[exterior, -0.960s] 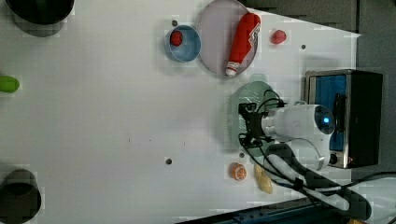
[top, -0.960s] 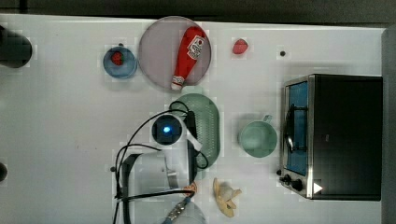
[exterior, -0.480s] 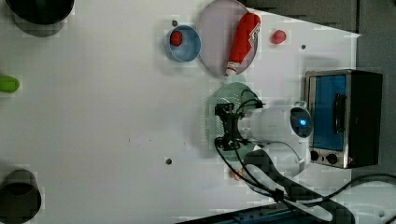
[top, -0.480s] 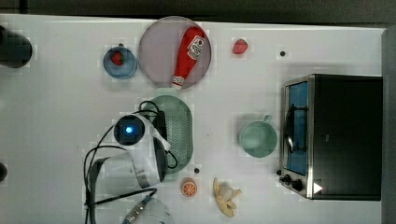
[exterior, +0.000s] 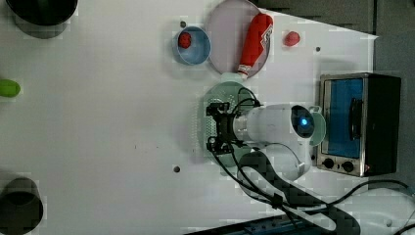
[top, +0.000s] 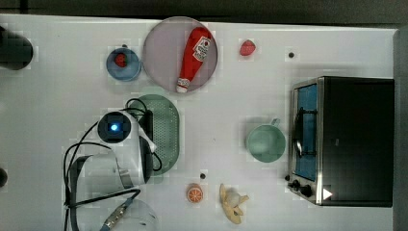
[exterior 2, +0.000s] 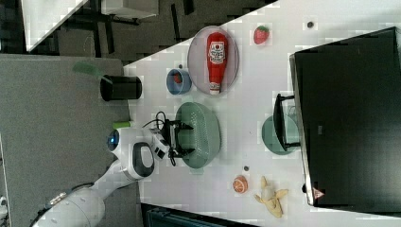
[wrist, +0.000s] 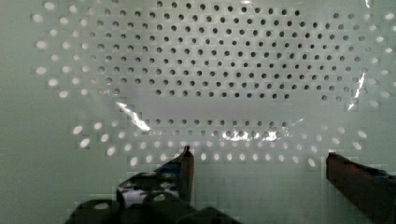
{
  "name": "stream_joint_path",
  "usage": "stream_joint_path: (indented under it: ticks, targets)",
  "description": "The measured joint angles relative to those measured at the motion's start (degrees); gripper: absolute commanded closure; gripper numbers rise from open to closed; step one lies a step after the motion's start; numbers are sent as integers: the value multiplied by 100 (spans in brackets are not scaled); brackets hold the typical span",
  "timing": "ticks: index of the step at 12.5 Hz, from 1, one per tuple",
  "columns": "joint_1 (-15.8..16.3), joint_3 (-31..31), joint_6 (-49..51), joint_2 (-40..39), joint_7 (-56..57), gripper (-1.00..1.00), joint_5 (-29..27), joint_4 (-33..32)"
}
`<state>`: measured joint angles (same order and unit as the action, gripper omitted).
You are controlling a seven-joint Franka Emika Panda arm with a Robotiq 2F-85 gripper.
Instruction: Drag strainer right to left.
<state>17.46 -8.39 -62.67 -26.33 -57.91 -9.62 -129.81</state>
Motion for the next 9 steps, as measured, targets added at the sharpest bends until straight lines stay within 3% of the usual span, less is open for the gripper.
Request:
stream_joint_path:
  ticks: [9]
  targets:
    - [803, 60, 325, -305, -638, -100, 5, 481]
